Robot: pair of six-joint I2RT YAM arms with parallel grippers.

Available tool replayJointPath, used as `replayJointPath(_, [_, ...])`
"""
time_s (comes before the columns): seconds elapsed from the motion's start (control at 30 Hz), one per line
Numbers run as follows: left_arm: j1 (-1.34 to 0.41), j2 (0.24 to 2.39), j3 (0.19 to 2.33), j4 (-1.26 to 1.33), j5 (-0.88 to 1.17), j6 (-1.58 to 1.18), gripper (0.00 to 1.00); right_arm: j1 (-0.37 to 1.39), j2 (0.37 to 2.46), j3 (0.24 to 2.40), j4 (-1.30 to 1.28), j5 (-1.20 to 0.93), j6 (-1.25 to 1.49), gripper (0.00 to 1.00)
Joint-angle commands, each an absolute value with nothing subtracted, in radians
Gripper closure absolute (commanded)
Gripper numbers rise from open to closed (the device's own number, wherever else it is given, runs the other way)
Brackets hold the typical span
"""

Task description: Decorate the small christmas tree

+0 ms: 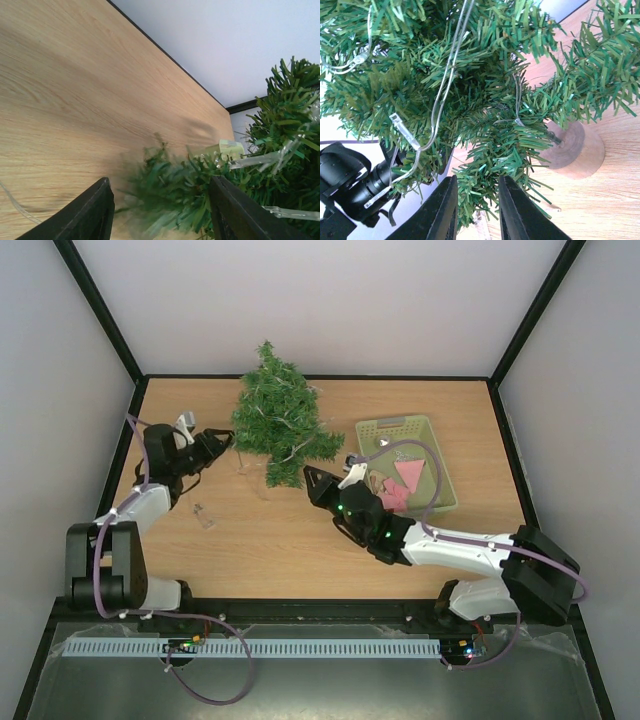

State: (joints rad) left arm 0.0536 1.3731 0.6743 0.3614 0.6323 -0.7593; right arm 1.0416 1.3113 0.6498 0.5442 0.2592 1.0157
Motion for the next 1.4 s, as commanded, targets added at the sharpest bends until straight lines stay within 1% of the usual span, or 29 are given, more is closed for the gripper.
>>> replayJointPath(0.0, [0.085, 1.404, 0.684, 0.491, 0.808, -0.735, 0.45, 1.04, 1.269, 0.619, 0.56, 0.242, 0.964, 0.79])
replayJointPath(0.1, [0.086, 1.432, 0.665, 0.614, 0.879, -0.791, 0.44, 1.039, 1.256, 0.609, 0.567, 0.221, 0.948, 0.79])
replayJointPath(0.2, [0.089, 1.466, 0.687, 0.614, 0.912, -0.792, 0.44, 1.039, 1.24, 0.596, 0.566, 0.222, 0.947, 0.79])
replayJointPath(0.27, [0.091, 1.479, 0.7, 0.619, 0.923, -0.795, 0.46, 1.04, 1.226, 0.595, 0.559, 0.226, 0.935, 0.79])
replayJointPath(0.33, [0.091, 1.487, 0.699, 0.614, 0.917, -0.8, 0.5, 1.039, 1.214, 0.594, 0.546, 0.234, 0.929, 0.78])
replayJointPath(0.4, [0.091, 1.489, 0.689, 0.607, 0.914, -0.802, 0.56, 1.039, 1.203, 0.593, 0.545, 0.24, 0.923, 0.78])
replayJointPath(0.43, [0.091, 1.486, 0.683, 0.606, 0.914, -0.806, 0.63, 1.04, 1.2, 0.594, 0.543, 0.242, 0.919, 0.78])
replayJointPath(0.53, [0.089, 1.463, 0.67, 0.58, 0.891, -0.812, 0.88, 1.04, 1.192, 0.594, 0.535, 0.251, 0.913, 0.78])
replayJointPath(0.57, [0.089, 1.448, 0.661, 0.573, 0.879, -0.814, 0.94, 1.04, 1.192, 0.594, 0.53, 0.25, 0.913, 0.78])
replayJointPath(0.6, [0.086, 1.432, 0.654, 0.563, 0.868, -0.816, 0.97, 1.04, 1.192, 0.593, 0.524, 0.249, 0.916, 0.77])
replayJointPath(0.63, [0.083, 1.417, 0.648, 0.548, 0.86, -0.815, 0.98, 1.04, 1.193, 0.589, 0.517, 0.245, 0.926, 0.77])
replayJointPath(0.67, [0.081, 1.404, 0.641, 0.532, 0.857, -0.812, 0.98, 1.039, 1.193, 0.584, 0.516, 0.237, 0.938, 0.74])
replayJointPath(0.73, [0.077, 1.372, 0.628, 0.492, 0.848, -0.805, 0.98, 1.039, 1.19, 0.572, 0.513, 0.2, 0.957, 0.65])
replayJointPath(0.8, [0.074, 1.339, 0.614, 0.447, 0.83, -0.796, 0.98, 1.039, 1.183, 0.571, 0.478, 0.19, 0.993, 0.59])
replayJointPath(0.9, [0.061, 1.295, 0.586, 0.415, 0.809, -0.797, 0.98, 1.04, 1.168, 0.57, 0.437, 0.202, 1.045, 0.54])
replayJointPath(1.07, [0.038, 1.235, 0.53, 0.382, 0.782, -0.815, 0.98, 1.039, 1.159, 0.574, 0.44, 0.16, 1.023, 0.53])
replayJointPath(1.2, [0.032, 1.202, 0.497, 0.365, 0.758, -0.835, 0.98, 1.04, 1.171, 0.561, 0.453, 0.131, 1.059, 0.56])
replayJointPath(1.37, [0.024, 1.171, 0.47, 0.394, 0.744, -0.894, 0.98, 1.045, 1.236, 0.564, 0.522, 0.094, 1.132, 0.58])
